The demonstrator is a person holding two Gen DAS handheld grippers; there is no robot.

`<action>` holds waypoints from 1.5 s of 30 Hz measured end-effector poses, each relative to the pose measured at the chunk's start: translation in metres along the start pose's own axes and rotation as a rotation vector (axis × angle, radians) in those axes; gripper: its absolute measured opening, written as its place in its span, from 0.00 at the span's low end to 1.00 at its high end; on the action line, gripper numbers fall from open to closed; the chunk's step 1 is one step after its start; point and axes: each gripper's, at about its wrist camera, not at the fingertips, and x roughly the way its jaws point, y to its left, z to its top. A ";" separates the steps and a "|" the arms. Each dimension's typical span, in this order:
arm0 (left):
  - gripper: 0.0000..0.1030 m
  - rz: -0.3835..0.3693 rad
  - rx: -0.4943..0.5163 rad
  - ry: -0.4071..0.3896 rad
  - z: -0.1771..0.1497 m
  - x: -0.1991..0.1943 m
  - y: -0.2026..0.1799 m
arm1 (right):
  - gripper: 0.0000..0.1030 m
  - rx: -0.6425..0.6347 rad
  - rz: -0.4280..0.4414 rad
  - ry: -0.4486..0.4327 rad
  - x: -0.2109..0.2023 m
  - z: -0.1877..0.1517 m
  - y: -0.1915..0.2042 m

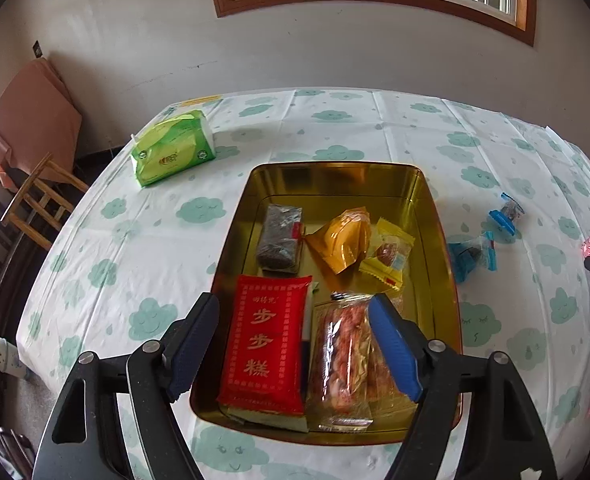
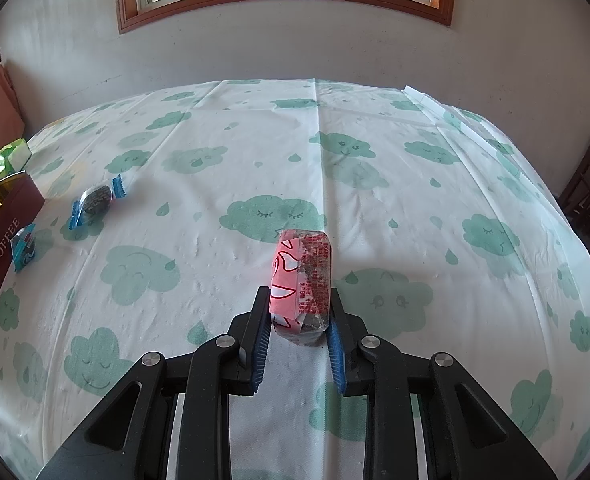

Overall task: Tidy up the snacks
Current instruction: 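Raise the open left gripper away from the tin, then carry the pink wrapped snack with the right gripper over the tin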

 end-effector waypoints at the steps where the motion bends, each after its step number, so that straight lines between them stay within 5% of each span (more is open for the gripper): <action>1: 0.74 0.000 -0.002 0.001 -0.002 -0.001 0.001 | 0.26 0.001 -0.001 0.000 0.000 0.000 0.000; 17: 0.80 -0.019 -0.071 0.017 -0.017 -0.004 0.027 | 0.23 0.027 0.007 0.026 -0.018 0.001 0.031; 34: 0.83 0.018 -0.124 0.028 -0.033 -0.008 0.060 | 0.23 -0.166 0.382 -0.041 -0.080 0.010 0.226; 45: 0.84 0.042 -0.184 0.018 -0.041 -0.015 0.088 | 0.23 -0.283 0.466 -0.044 -0.097 0.007 0.294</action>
